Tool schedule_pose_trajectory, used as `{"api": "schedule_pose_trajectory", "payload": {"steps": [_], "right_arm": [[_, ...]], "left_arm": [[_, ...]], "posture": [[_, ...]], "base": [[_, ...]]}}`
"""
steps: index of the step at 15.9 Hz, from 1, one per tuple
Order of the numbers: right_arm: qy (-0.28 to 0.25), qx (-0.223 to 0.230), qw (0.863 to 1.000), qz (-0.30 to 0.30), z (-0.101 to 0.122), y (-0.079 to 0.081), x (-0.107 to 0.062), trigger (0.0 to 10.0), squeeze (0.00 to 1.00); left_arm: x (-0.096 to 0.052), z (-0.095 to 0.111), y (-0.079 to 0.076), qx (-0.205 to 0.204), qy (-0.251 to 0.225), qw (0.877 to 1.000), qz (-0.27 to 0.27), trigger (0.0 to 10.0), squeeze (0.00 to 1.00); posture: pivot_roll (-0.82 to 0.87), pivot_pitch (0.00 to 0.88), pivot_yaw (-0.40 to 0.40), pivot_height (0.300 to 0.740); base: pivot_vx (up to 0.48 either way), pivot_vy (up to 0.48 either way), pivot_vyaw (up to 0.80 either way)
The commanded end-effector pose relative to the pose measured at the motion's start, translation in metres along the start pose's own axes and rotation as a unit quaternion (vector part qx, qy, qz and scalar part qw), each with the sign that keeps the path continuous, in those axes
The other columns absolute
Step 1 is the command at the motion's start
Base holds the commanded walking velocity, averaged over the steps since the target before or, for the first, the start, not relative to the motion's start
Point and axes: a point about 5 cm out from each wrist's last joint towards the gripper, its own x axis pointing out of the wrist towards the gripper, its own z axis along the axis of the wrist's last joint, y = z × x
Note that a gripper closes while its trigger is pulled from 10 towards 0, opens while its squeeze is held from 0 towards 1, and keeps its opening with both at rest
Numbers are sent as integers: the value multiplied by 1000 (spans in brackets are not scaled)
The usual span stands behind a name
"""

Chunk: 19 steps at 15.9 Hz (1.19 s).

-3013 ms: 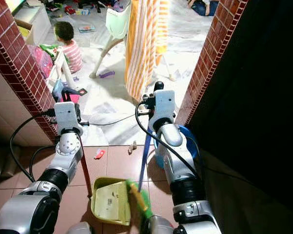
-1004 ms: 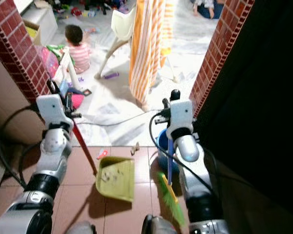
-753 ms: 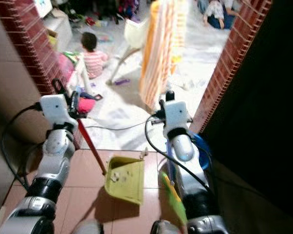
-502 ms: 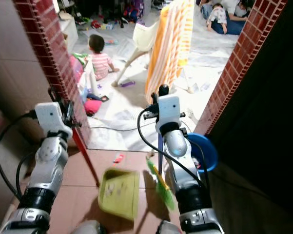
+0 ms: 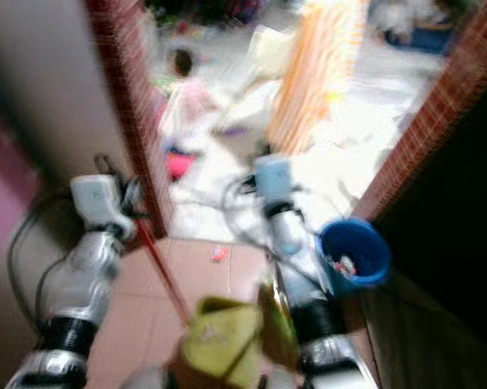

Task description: Sweep floor

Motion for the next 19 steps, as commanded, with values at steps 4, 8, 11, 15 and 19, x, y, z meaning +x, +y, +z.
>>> {"api": "schedule_pose_trajectory", "payload": {"steps": [4, 8, 11, 15, 19], "right_arm": [[0, -17, 1000, -19, -4, -13, -4, 10000, 0], [18, 6, 999, -37, -11, -15, -5, 10000, 0], [42, 19, 997, -58, -17, -20, -1, 10000, 0], [42, 23, 997, -53, -18, -18, 0, 10000, 0], [45, 20, 998, -49, -19, -15, -1, 10000, 0]], "left_arm": [[2, 14, -20, -18, -27, 999, -37, 10000, 0], [-7, 7, -19, -38, -16, 998, -43, 10000, 0], [-3, 11, -25, -51, -7, 997, -57, 10000, 0], [2, 13, -23, -59, -10, 998, -37, 10000, 0], [6, 17, -18, -73, -12, 997, -18, 10000, 0]], "posture": [[-17, 0, -23, 740], [-22, 0, -5, 740], [-24, 0, -8, 740], [-23, 0, -15, 740], [-26, 0, -15, 740]], "base": [[0, 360, -109], [0, 0, 0], [0, 0, -692], [0, 0, -800], [0, 0, -800]]}}
